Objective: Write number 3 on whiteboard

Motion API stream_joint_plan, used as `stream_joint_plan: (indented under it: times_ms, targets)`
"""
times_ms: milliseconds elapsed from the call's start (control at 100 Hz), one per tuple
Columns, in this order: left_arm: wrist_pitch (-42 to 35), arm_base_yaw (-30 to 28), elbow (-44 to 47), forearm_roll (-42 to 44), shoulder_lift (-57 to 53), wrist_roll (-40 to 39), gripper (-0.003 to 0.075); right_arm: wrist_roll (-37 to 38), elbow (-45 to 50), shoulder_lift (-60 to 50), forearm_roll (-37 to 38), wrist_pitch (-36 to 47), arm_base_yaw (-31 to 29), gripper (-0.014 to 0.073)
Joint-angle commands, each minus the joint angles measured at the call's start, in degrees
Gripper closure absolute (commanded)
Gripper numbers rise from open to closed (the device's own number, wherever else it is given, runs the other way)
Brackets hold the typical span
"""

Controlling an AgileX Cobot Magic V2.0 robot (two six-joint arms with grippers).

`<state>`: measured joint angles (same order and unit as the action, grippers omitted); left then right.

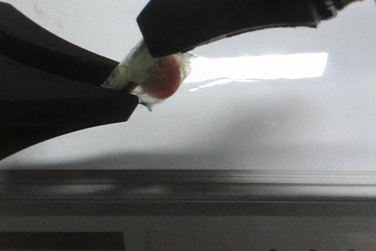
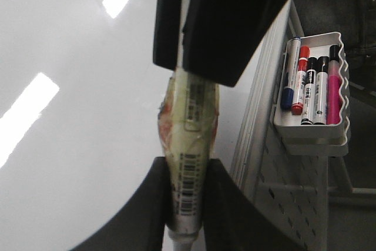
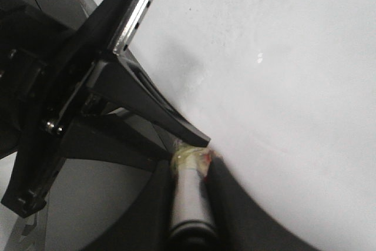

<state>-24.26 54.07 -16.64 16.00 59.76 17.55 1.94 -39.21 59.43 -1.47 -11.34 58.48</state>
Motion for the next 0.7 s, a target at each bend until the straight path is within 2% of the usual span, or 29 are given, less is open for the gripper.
stream_joint_plan:
  times_ms: [0,60,160,230,530,690]
  targets:
    - [-5.02,0.47,-1.82,-1.24,-0.48,-0.49,0.0673,-0.54,-2.00,-0.40,0.38,2.51,-0.03,0.0659]
    - [-5.02,0.36,-1.82,-1.93,-0.70,-0.49,0.0578,-0.54,-2.00,-0.40,0.61,2.63,-0.03,0.0659]
    - [-5.02,0.36,-1.82,-6.48,-1.67,-0.49,0.0353,-0.54,-2.00,-0.40,1.79,3.18,-0.03,0.0659]
    - [-4.91,0.36,-1.82,-12.99,-3.12,-0.17,0.0267,-0.54,-2.48,-0.40,1.79,3.26,-0.03,0.0659]
    - [-0.50,0.36,-1.35,-28.74,-13.18,12.87,0.0259,-0.54,-13.13,-0.40,3.56,-8.92,-4.45,0.0659]
    - [-2.64,0.36,0.39,-38.07,-16.00,18.59,0.0259,-0.54,-17.45,0.60,5.20,-11.63,-6.89,0.0659]
